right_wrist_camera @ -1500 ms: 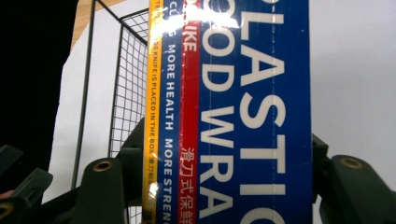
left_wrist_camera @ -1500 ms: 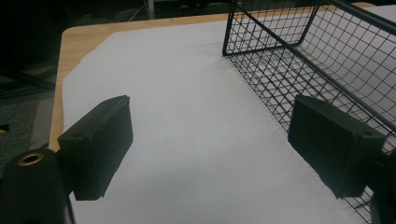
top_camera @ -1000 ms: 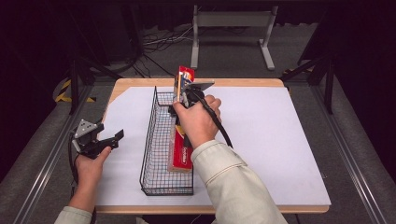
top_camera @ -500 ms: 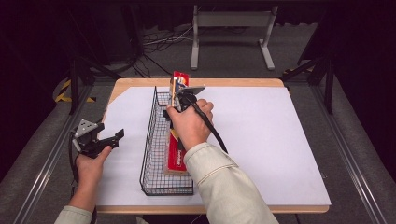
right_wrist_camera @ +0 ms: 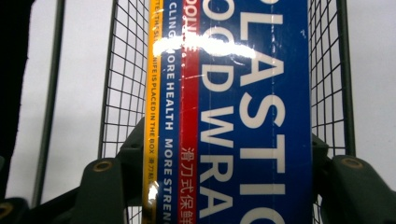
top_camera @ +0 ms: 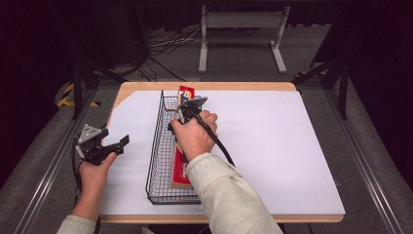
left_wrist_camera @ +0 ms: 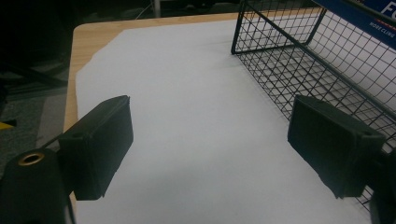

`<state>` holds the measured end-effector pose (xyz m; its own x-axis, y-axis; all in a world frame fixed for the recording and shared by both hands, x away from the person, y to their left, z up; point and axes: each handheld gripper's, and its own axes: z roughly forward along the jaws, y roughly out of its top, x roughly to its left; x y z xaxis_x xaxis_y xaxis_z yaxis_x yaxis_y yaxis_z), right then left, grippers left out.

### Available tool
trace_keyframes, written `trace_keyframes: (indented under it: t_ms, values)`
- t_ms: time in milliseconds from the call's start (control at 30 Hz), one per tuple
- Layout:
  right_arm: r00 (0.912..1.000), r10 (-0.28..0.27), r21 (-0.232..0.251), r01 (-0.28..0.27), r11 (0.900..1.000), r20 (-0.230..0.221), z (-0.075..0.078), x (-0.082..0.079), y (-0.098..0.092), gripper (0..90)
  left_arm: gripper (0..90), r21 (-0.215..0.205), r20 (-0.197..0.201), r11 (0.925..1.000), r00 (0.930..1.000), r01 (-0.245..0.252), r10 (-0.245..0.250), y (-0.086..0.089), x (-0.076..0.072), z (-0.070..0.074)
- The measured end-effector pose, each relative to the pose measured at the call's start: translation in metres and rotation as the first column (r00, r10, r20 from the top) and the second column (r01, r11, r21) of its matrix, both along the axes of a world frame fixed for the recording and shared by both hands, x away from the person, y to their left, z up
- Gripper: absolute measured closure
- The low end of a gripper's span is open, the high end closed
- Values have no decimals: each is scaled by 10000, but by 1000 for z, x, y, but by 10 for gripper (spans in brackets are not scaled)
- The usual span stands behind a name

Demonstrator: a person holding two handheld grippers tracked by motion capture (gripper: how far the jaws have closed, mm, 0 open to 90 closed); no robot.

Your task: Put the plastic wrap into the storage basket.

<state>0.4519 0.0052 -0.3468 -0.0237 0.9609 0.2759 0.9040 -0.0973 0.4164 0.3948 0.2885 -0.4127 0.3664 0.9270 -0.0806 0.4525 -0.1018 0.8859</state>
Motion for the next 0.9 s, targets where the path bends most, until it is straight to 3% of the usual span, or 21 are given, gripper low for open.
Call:
trace_keyframes:
  t_ms: [333, 900]
  values:
    - [9996, 108, -262, -114, 9996, -260, -10, -1, 4, 402, 150, 7, 36, 10000, 10000, 37, -38, -1, 0, 1]
    - [9978, -183, -673, 140, 9976, -641, -34, 2, 7, 402, 151, 46, 19, 10000, 10000, 45, -45, -2, 0, 1]
